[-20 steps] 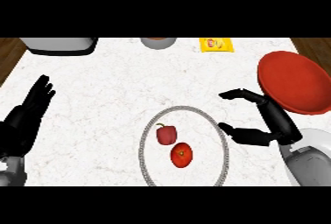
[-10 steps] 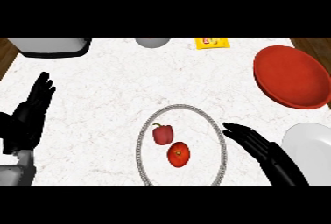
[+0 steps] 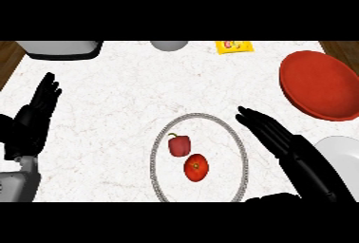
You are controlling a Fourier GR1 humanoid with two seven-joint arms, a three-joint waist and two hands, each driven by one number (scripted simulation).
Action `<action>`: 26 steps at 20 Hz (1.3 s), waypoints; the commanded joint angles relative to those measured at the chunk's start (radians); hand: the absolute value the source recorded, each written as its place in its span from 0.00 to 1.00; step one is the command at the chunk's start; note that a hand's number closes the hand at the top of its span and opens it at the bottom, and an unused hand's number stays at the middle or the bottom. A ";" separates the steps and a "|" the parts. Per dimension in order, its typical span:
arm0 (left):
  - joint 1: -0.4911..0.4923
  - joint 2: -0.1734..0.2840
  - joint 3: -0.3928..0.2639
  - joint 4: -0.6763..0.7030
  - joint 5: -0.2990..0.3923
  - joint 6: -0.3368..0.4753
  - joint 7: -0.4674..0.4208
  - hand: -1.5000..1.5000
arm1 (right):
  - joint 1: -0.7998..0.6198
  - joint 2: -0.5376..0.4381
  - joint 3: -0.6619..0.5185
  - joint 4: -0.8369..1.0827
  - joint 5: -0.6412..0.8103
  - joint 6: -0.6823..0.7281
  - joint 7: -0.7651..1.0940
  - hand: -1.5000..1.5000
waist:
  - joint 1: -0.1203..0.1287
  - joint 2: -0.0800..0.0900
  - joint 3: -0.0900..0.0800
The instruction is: Pick the tomato from the placemat and place it in the bowl
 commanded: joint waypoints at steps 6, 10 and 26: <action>-0.016 -0.016 -0.007 -0.029 -0.005 -0.008 0.033 0.50 | -0.374 0.027 0.072 0.122 -0.059 0.366 0.350 0.00 | 0.033 0.002 -0.002; -0.022 -0.016 -0.009 -0.008 -0.025 -0.014 0.025 0.50 | -0.460 0.097 0.107 0.263 -0.086 0.476 0.385 0.00 | 0.020 0.003 -0.001; 0.033 -0.031 0.035 -0.055 -0.050 -0.031 0.043 0.50 | -0.489 0.340 0.222 0.559 0.000 0.720 0.462 0.00 | 0.006 0.000 0.001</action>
